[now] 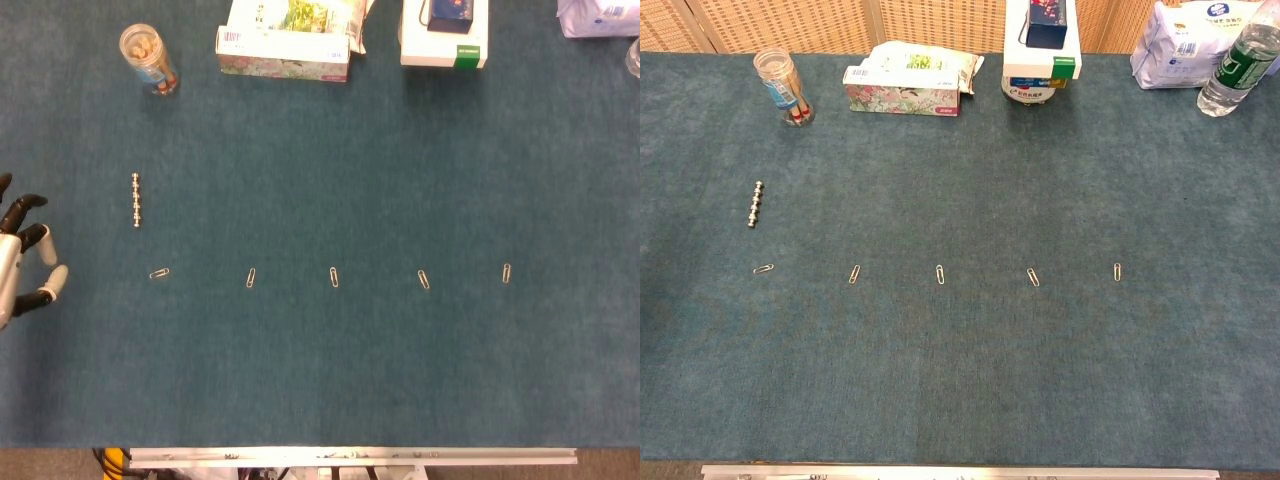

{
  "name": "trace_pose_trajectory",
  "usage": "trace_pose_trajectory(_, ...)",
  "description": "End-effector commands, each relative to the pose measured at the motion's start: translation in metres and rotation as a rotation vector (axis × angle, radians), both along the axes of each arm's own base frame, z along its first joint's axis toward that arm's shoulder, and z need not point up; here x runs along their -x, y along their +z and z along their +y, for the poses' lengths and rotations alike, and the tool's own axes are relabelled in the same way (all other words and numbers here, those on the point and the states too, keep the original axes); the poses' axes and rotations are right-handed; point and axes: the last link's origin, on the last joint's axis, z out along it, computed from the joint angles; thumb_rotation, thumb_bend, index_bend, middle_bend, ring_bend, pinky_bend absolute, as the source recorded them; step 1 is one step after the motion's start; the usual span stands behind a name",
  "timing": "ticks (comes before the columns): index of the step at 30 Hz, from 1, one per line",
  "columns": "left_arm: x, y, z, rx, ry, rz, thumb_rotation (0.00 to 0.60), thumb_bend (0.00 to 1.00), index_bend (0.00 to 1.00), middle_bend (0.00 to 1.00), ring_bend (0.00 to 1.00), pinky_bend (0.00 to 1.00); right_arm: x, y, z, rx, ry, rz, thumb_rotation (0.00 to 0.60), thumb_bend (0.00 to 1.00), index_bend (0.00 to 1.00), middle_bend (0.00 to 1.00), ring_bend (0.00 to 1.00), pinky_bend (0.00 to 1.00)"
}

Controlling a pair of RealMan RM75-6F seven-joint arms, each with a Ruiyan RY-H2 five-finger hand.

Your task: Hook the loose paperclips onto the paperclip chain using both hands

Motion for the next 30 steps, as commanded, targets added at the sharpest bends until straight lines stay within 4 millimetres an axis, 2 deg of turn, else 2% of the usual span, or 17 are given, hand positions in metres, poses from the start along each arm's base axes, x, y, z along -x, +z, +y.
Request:
trace_pose_trajectory(1,-0.007,-0.003,0.002,0.018,-0.012,0.005,0.600,0.28,0.60,0.23,0.01,0.10,-0.001,0.002,0.002,0.005,0.006,-0.003,0.600,0.61,0.43,0.42,0.37,0.44)
trace_pose_trajectory(9,-0.014,-0.009,0.007,0.071,0.008,0.023,0.600,0.28,0.59,0.22,0.01,0.09,-0.003,0.006,0.004,0.014,0.017,-0.012,0.600,0.61,0.43,0.42,0.37,0.44)
trace_pose_trajectory(17,-0.030,-0.020,0.020,0.154,0.010,0.034,0.600,0.29,0.50,0.15,0.00,0.05,-0.003,0.008,0.007,0.023,0.016,-0.015,0.600,0.61,0.43,0.42,0.37,0.44)
trace_pose_trajectory(20,-0.033,-0.025,0.026,0.189,0.019,0.051,0.600,0.37,0.47,0.14,0.00,0.05,-0.002,0.008,0.008,0.022,0.015,-0.016,0.600,0.61,0.43,0.42,0.37,0.44)
trace_pose_trajectory(25,-0.037,-0.034,0.030,0.249,0.032,0.083,0.600,0.57,0.42,0.10,0.00,0.03,-0.001,0.009,0.007,0.020,0.010,-0.017,0.600,0.61,0.43,0.42,0.37,0.44)
trace_pose_trajectory(30,-0.039,-0.045,0.038,0.310,0.045,0.127,0.600,0.67,0.38,0.09,0.00,0.03,-0.001,0.009,0.006,0.018,0.007,-0.020,0.600,0.61,0.43,0.42,0.37,0.44)
